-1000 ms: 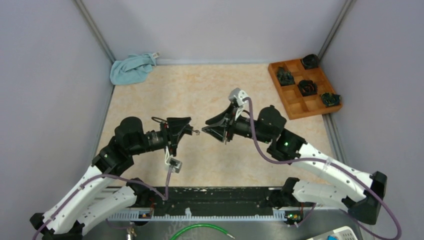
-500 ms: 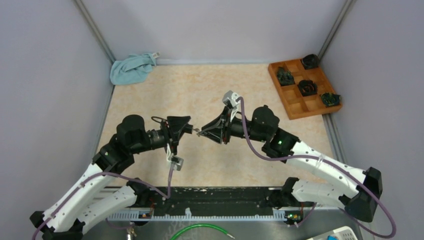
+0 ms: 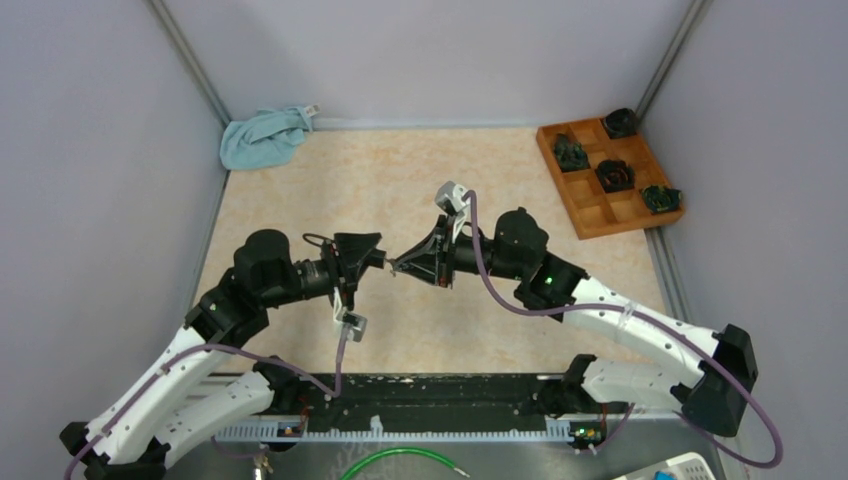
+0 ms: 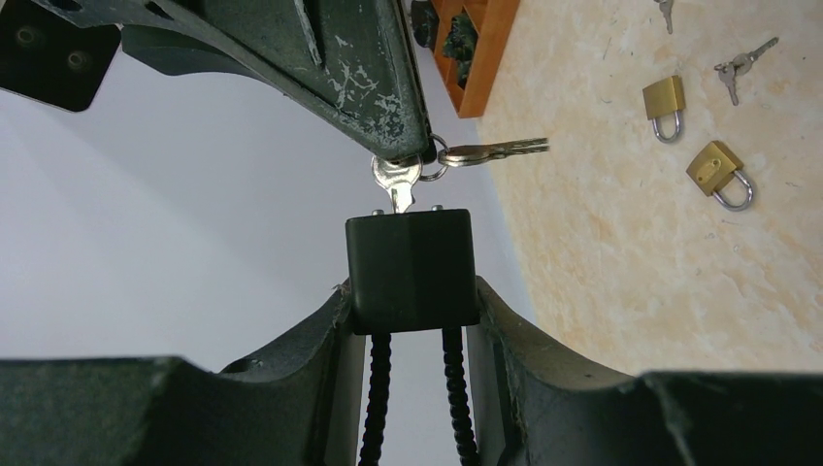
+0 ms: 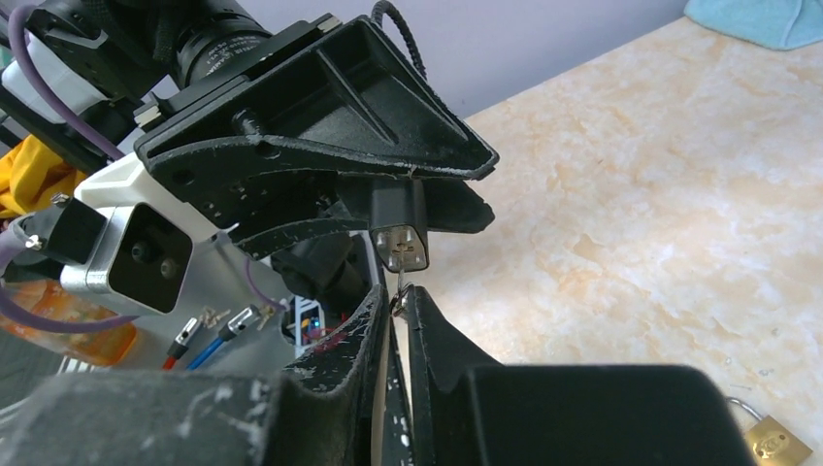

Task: Unlock with the key
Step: Unlock the lock.

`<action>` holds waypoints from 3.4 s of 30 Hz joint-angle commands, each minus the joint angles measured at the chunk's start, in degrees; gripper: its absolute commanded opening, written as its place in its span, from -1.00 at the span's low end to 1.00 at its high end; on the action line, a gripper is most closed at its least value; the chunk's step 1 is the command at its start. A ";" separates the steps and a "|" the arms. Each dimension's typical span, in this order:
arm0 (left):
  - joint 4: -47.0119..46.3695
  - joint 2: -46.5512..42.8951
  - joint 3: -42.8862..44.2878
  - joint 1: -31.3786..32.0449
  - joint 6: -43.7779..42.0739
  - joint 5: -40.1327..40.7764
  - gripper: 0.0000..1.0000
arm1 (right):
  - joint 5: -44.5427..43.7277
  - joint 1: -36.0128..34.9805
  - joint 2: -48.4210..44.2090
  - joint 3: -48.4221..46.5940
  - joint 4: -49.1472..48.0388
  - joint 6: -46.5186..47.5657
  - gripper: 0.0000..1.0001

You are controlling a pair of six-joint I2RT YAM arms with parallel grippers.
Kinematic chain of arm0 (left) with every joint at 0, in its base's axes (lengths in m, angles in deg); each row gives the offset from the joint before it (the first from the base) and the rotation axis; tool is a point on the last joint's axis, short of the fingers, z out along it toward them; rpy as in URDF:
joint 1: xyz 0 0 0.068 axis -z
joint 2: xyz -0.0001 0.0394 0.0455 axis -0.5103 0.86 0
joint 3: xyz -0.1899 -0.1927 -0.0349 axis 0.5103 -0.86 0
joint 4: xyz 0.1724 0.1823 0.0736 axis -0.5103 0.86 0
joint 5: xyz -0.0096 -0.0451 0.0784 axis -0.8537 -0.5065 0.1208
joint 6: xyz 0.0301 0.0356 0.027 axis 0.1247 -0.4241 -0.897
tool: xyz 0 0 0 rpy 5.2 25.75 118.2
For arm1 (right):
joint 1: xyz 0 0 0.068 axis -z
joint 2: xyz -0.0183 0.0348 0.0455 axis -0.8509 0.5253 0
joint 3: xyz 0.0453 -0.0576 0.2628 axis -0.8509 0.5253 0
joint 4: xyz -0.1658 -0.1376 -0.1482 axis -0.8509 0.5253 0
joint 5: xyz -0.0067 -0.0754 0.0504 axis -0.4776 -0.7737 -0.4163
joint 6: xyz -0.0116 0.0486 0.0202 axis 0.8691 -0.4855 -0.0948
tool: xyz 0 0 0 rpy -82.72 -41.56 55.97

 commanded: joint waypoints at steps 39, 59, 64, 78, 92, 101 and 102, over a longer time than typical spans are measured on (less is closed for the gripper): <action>-4.68 2.79 3.95 0.69 5.33 -4.78 -1.00 | -7.27 -5.70 7.31 -8.27 -8.00 0.02 -1.00; -20.15 -3.95 -10.74 0.78 -21.82 -5.20 -1.00 | -2.28 -0.92 4.53 -1.68 -13.89 -24.58 -1.00; -24.41 -4.71 -12.90 0.78 -24.65 -6.12 -1.00 | -0.13 0.60 4.45 0.51 -17.62 -31.14 -1.00; -29.46 -5.80 -15.56 0.78 -27.57 -6.04 -1.00 | 7.49 5.93 10.20 7.16 -38.73 -57.41 -1.00; -27.85 -6.55 -14.51 0.78 -24.75 -4.70 -1.00 | 7.93 8.79 5.40 6.06 -27.91 -56.42 -0.15; -17.60 -4.52 -8.77 0.78 -17.63 -3.70 -1.00 | 0.63 8.95 -3.20 0.22 -4.25 -25.54 0.51; -16.10 -3.86 -7.39 0.78 -16.02 -3.69 -1.00 | -0.67 8.26 -3.92 -0.53 -2.10 -20.96 0.52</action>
